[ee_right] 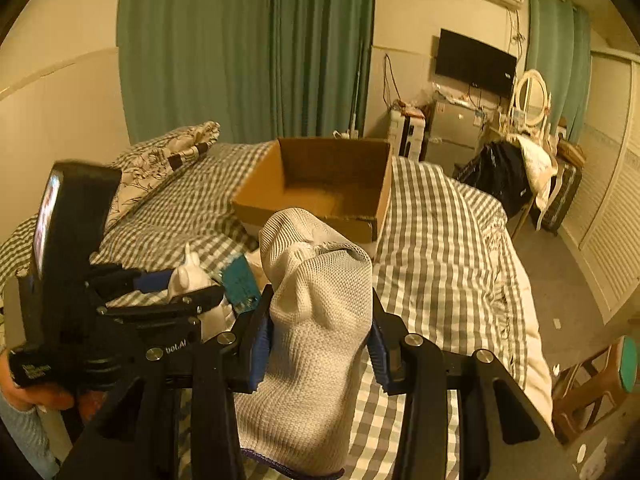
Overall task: Organize objects
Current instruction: 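Grasp the white figurine with the left tool while the right tool carries the sock to the box, then release the sock and figurine into the box and withdraw both tools, then grasp the teal blister pack with the left tool, then grasp the lace cloth with the right tool while the left tool holds the blister pack, then drop the lace cloth and blister pack into the box with both tools, then grasp the white BOP tube with the right tool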
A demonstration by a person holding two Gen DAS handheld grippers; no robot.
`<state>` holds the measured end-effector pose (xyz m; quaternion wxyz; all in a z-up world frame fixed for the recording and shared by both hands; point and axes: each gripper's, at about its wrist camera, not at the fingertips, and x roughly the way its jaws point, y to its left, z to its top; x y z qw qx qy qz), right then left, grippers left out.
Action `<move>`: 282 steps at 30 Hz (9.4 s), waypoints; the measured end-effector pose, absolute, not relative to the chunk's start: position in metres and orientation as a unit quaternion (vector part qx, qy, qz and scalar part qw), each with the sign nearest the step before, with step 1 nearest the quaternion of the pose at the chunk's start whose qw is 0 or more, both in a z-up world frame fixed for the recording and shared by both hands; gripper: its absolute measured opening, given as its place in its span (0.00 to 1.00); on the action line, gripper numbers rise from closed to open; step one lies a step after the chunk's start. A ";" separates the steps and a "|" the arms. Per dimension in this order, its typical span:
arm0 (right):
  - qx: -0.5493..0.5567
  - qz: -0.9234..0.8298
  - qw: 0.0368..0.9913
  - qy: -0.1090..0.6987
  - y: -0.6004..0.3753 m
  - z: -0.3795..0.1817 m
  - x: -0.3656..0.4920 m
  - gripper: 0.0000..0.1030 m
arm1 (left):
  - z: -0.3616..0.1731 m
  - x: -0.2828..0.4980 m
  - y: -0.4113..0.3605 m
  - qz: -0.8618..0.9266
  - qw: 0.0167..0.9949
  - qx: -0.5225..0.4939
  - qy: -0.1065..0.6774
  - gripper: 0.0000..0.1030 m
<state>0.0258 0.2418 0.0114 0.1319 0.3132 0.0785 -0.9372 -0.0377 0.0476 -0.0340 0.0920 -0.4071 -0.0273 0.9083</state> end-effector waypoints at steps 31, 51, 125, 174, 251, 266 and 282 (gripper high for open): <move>0.269 -0.948 0.142 0.091 0.216 0.056 -0.166 0.39 | 0.020 -0.223 0.038 0.934 0.063 -0.352 0.000 0.40; 0.294 -0.946 0.116 0.069 0.224 0.019 -0.243 0.67 | -0.037 -0.265 0.038 0.918 0.057 -0.393 0.005 0.77; 0.379 -0.919 0.075 0.079 0.252 -0.050 -0.048 0.90 | -0.084 -0.064 0.027 0.890 0.083 -0.444 -0.064 0.06; 0.327 -0.923 0.174 0.103 0.199 0.006 -0.070 0.05 | -0.038 -0.074 -0.002 0.911 0.061 -0.405 -0.043 0.06; 0.276 -0.953 0.108 0.057 0.264 0.067 -0.110 0.88 | 0.005 -0.132 -0.024 0.940 0.011 -0.340 -0.037 0.97; 0.376 -0.916 0.125 0.057 0.243 -0.056 -0.093 0.90 | -0.092 -0.099 -0.015 0.911 -0.011 -0.408 -0.065 1.00; 0.496 -0.833 0.198 0.145 0.196 -0.130 -0.098 0.82 | -0.105 -0.082 -0.030 0.895 -0.030 -0.445 -0.024 1.00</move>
